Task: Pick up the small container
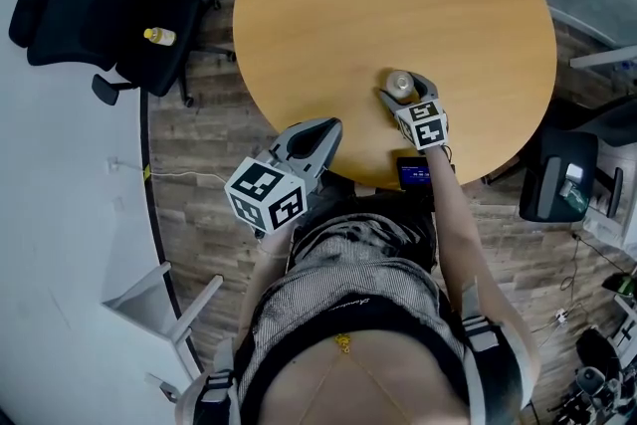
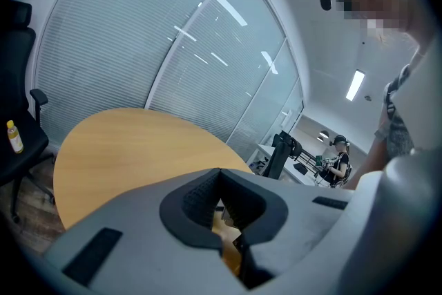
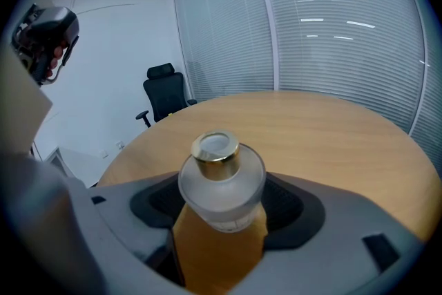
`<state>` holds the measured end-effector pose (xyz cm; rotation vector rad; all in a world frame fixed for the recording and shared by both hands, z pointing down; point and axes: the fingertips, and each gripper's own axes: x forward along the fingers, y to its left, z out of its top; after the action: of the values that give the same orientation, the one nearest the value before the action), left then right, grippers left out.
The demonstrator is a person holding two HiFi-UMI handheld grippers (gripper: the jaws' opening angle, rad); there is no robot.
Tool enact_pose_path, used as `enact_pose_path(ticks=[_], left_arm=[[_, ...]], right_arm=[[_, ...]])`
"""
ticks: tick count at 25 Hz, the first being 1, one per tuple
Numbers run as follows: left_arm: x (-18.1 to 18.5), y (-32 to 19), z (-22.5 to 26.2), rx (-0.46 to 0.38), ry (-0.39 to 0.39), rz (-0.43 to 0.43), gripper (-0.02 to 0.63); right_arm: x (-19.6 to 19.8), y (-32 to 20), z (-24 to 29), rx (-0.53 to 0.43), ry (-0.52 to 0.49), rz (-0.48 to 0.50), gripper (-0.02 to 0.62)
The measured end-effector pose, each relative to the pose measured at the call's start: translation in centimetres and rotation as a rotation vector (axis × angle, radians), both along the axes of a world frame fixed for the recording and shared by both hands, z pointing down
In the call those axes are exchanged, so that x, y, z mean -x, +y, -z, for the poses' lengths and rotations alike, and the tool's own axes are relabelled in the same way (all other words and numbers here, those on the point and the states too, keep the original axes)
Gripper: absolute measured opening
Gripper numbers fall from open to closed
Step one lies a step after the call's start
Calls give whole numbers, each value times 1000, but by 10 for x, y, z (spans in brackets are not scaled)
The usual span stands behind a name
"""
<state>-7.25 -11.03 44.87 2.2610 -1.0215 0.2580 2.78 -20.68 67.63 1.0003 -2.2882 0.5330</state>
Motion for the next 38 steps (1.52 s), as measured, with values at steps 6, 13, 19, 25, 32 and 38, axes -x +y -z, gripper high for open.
enact_pose_path(ticks=[6,13,19,25,32,38], left_arm=[[2,-1,1,-6,6,-2,5],[0,-2,2,-11,7,-7,5],[-4,-4,3,-16,13,-24,5],[-10,-4,4,-20,14,-41,5],[-13,-4,5,-22,13,-54,5],[-16,-6,4,-23,17,-58,5]], right_arm=[[-7,4,-3,12,15,12,337],[-16,7,5,3,10,24,337],[-21,6,20,-18,-9,17,337],[-23,3,36,-62,-5,48,337],[-29,-8,65,-113,-45,26,337],[-28,-8,89,-136,-69,48,337]])
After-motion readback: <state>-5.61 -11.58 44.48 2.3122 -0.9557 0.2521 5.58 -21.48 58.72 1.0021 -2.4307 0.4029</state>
